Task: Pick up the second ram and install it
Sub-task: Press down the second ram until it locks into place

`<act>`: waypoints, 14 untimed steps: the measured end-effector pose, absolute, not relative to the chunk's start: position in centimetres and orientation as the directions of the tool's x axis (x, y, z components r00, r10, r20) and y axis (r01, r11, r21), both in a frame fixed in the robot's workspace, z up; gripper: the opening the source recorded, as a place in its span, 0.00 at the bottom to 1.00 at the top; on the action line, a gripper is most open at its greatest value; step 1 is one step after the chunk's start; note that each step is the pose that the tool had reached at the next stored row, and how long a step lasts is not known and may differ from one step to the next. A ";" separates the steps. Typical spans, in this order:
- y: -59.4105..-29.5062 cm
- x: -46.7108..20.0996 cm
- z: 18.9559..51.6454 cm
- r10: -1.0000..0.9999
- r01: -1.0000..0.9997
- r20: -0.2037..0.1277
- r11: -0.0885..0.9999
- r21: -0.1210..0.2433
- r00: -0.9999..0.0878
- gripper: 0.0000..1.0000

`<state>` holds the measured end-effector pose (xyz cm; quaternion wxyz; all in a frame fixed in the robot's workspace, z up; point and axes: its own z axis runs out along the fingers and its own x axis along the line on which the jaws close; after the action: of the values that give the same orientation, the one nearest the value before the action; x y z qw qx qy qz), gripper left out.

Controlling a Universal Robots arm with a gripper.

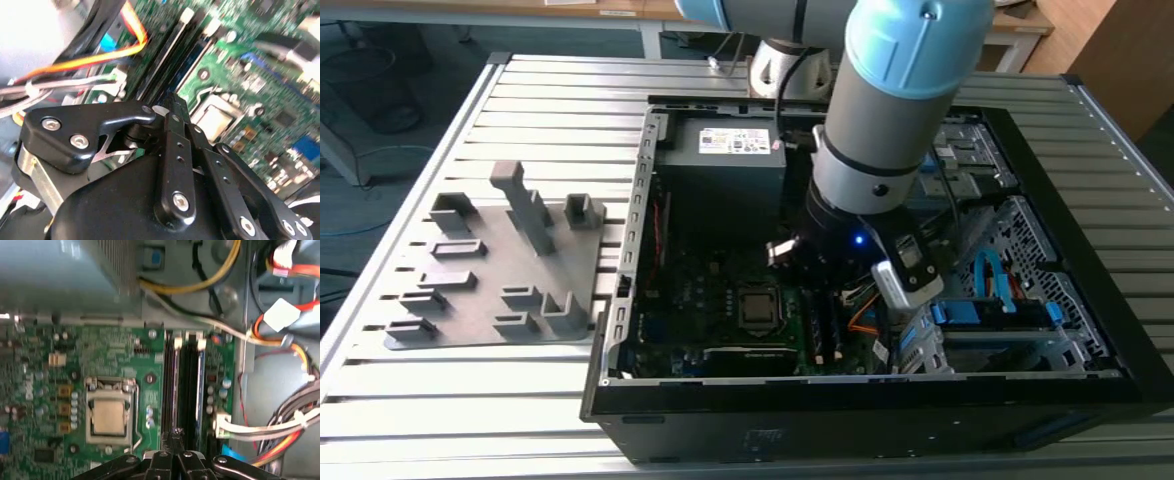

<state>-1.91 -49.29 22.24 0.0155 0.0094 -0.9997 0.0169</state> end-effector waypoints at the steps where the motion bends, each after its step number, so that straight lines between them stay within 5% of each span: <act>1: -49.6 -1.9 22.1 -0.018 -0.019 0.031 0.999 -0.034 -0.999 0.10; 14: -49.9 -1.9 22.9 -0.018 -0.019 0.031 0.999 -0.034 -0.999 0.10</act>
<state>-1.91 -49.92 22.89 0.0154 0.0094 -0.9997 0.0172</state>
